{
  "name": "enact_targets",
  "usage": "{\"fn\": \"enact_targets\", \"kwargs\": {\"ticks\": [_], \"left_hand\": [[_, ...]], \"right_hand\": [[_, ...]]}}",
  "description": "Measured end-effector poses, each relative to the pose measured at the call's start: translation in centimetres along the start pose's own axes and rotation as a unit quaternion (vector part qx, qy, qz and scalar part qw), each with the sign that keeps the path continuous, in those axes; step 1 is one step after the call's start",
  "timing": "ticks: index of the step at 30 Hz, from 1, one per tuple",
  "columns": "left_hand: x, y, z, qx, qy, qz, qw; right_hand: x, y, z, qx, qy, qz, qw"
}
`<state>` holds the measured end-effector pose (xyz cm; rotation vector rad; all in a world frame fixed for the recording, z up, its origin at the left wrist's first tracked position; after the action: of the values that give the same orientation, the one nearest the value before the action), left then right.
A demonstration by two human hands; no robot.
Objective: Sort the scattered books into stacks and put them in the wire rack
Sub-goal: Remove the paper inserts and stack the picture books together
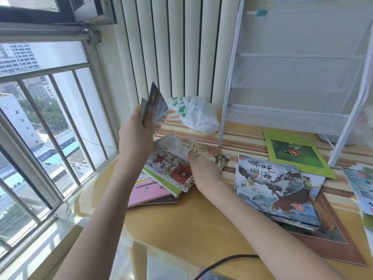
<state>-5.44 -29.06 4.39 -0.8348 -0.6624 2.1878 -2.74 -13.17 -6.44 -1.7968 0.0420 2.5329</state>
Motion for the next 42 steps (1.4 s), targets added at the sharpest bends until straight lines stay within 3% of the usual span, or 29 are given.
{"fn": "enact_targets", "kwargs": {"ticks": [5,7,10,13,16,21,30,37,42], "left_hand": [[0.2,0.1,0.2,-0.002,0.001,0.01,1.0],[0.4,0.0,0.2,-0.001,0.001,0.02,1.0],[0.6,0.0,0.1,-0.004,0.003,0.016,1.0],[0.6,0.1,-0.1,0.0,0.004,0.013,1.0],[0.6,0.3,-0.1,-0.001,0.004,0.014,1.0],[0.3,0.3,-0.1,-0.006,0.0,0.009,1.0],[0.7,0.6,-0.4,-0.007,0.014,0.003,1.0],[0.4,0.6,-0.4,-0.014,0.01,0.006,1.0],[0.1,0.6,-0.3,-0.013,0.006,-0.005,1.0]], "right_hand": [[-3.3,-3.8,0.4,0.05,-0.092,0.145,0.984],[-3.1,-3.0,0.1,0.023,-0.058,0.184,0.981],[0.7,-0.3,-1.7,-0.026,0.064,0.161,0.984],[3.9,0.8,-2.5,0.01,0.146,0.142,0.979],[4.7,1.4,-2.8,0.018,0.18,0.119,0.976],[4.1,2.7,-2.6,-0.025,0.176,0.125,0.976],[3.9,2.2,-2.2,-0.001,0.152,0.131,0.98],[2.5,4.5,-1.6,-0.044,0.157,-0.04,0.986],[1.2,3.8,-0.6,0.014,0.065,-0.065,0.996]]}}
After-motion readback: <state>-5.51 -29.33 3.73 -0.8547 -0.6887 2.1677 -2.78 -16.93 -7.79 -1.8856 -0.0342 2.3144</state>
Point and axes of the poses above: each hand's wrist, its own z-axis towards the middle knuckle, its own x-axis out of the palm, y = z × x, the point moved 8 cm from there along z, towards the middle knuckle, and after that the axes turned 10 degrees about -y, right-handed, at the moved point
